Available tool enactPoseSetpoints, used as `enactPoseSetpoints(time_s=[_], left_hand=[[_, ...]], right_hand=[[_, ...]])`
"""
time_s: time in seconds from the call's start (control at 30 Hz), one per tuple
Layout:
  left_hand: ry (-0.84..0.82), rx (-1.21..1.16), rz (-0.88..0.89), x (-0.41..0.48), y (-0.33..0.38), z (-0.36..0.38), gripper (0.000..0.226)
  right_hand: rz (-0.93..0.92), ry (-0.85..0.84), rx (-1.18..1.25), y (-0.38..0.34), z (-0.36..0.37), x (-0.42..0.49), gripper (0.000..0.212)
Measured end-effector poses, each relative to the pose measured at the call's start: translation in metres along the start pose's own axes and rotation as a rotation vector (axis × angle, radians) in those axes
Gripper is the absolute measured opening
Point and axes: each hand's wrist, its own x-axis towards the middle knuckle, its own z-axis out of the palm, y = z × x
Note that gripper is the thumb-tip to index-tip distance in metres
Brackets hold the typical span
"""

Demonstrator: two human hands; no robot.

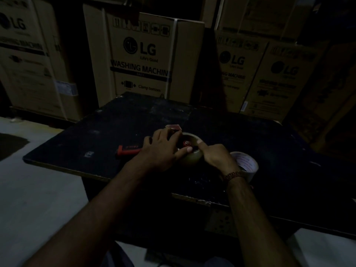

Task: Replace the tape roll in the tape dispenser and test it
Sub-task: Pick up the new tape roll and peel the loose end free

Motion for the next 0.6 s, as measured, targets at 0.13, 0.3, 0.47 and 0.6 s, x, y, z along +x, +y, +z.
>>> enactPoseSetpoints(time_s=[0.13, 0.3, 0.47, 0.6], left_hand=[[-0.006, 0.065, 0.001, 0.0, -0.001, 0.004, 0.078], [-0.052, 0.119, -0.008, 0.002, 0.002, 0.001, 0.08], [-0.063, 0.136, 0.005, 0.0, 0.003, 0.0, 0.08], [-0.085, 0.113, -0.006, 0.002, 0.004, -0.002, 0.081]], right_hand=[[-0.008, 0.011, -0.014, 0.003, 0.002, 0.004, 0.067], [-0.007, -0.013, -0.049, 0.004, 0.001, 0.01, 0.068], [0.03, -0.035, 0.03, 0.01, 0.003, 0.013, 0.066], [0.052, -0.047, 0.097, 0.008, 0.002, 0.005, 0.058]])
